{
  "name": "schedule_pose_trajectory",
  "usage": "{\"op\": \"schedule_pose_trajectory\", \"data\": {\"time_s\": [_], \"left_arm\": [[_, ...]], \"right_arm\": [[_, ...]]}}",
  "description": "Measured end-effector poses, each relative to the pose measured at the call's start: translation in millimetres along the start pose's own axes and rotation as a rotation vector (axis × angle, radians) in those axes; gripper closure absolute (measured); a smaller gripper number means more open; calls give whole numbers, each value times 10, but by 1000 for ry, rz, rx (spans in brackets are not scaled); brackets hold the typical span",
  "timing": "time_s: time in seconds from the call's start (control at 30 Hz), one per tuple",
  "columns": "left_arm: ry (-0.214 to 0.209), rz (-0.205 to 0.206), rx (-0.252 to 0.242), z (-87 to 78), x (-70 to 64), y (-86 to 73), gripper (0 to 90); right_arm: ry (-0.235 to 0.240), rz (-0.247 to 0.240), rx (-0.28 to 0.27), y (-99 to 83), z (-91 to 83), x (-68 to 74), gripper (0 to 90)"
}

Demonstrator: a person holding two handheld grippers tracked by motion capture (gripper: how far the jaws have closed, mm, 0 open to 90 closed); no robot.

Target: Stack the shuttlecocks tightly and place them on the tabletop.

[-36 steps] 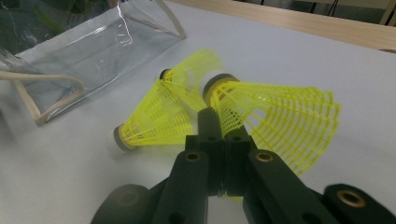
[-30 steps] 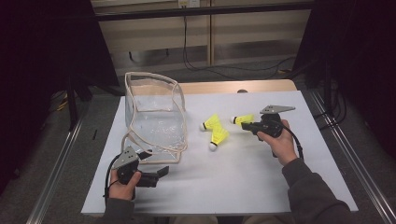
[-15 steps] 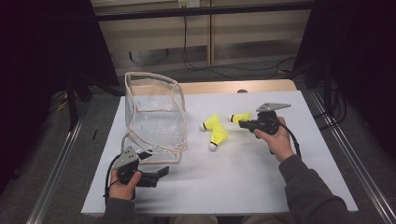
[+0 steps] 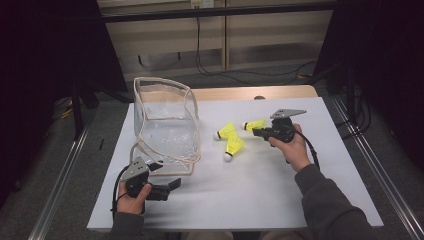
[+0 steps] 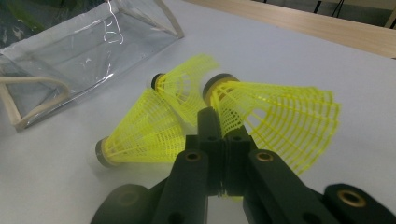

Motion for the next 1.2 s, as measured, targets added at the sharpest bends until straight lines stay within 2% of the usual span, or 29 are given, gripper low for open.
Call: {"op": "schedule_pose_trajectory", "data": {"time_s": [1.2], "left_arm": [[-1, -4, 7, 7, 5, -16, 38]], "right_arm": [[38, -34, 41, 3, 284, 82, 888]]}}
Point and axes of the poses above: each handheld gripper's, and its own axes: z roughly forward along the jaws, y roughly out of its top, x roughly to its left, the point moved 9 cm from there along z, roughly forward along the jaws, and after that the axes turned 3 degrees about -z, right-handed, at the moved point
